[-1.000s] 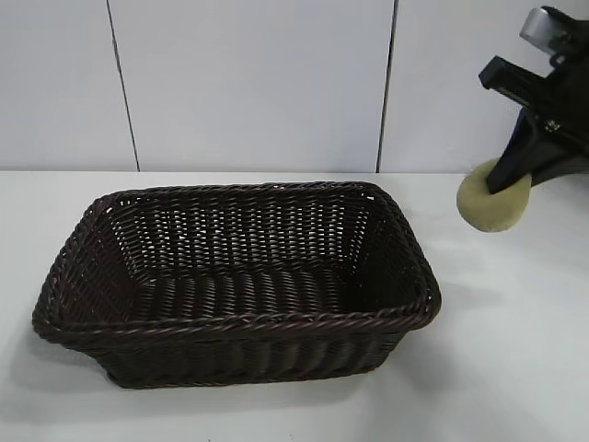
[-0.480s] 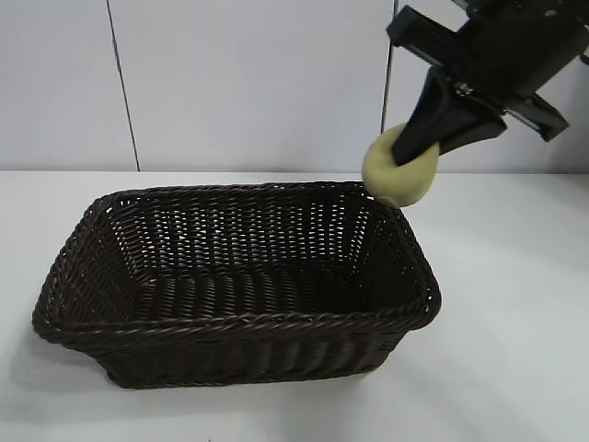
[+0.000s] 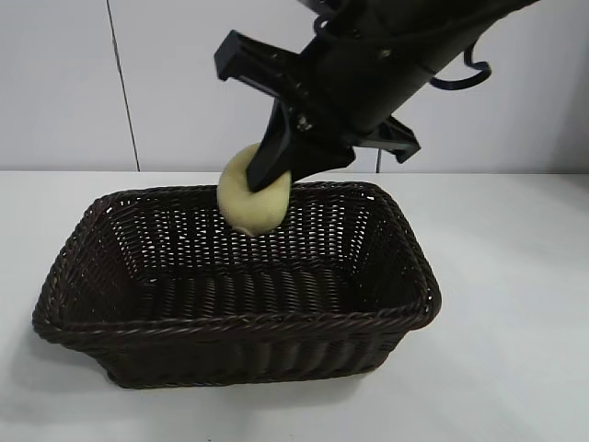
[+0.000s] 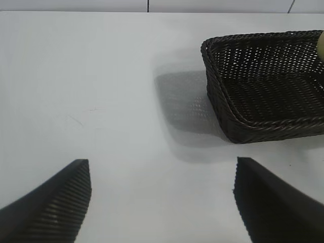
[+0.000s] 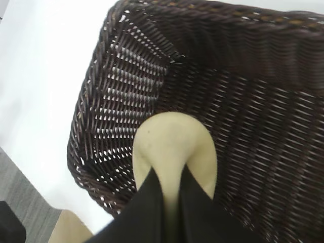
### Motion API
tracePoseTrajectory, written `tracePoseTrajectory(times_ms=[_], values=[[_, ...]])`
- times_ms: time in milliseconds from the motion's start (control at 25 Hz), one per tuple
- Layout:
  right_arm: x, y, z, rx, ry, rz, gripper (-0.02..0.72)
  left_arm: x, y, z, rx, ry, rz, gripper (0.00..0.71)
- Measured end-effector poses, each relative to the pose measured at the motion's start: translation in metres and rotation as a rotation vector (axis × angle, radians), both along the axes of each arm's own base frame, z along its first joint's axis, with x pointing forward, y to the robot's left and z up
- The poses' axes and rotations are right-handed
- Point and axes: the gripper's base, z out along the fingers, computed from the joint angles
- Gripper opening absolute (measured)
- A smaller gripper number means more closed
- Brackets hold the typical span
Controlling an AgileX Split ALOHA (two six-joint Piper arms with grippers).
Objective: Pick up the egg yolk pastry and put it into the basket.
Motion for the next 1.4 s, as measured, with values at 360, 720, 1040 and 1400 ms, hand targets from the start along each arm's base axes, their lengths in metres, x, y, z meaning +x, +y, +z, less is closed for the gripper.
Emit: tracePoseTrajectory(times_ms=[360, 720, 1040, 1400], values=[[0.015, 0.014, -0.057, -0.069, 0.044, -0.036, 0.024, 0.000, 0.000, 0.000, 0.000, 0.002, 0.000, 0.568], [0.020, 0.016, -0.069, -0.079, 0.045, -0.055, 0.295, 0.000, 0.000, 0.000, 0.000, 0.003, 0.000, 0.568], [0.019, 0.023, -0.056, -0.065, 0.109, 0.002, 0.558, 0.000, 0.000, 0.000, 0.000, 0.003, 0.000, 0.568], [0.037, 0.033, -0.001, -0.127, 0.081, 0.052, 0.559, 0.000, 0.000, 0.000, 0.000, 0.003, 0.000, 0.568]])
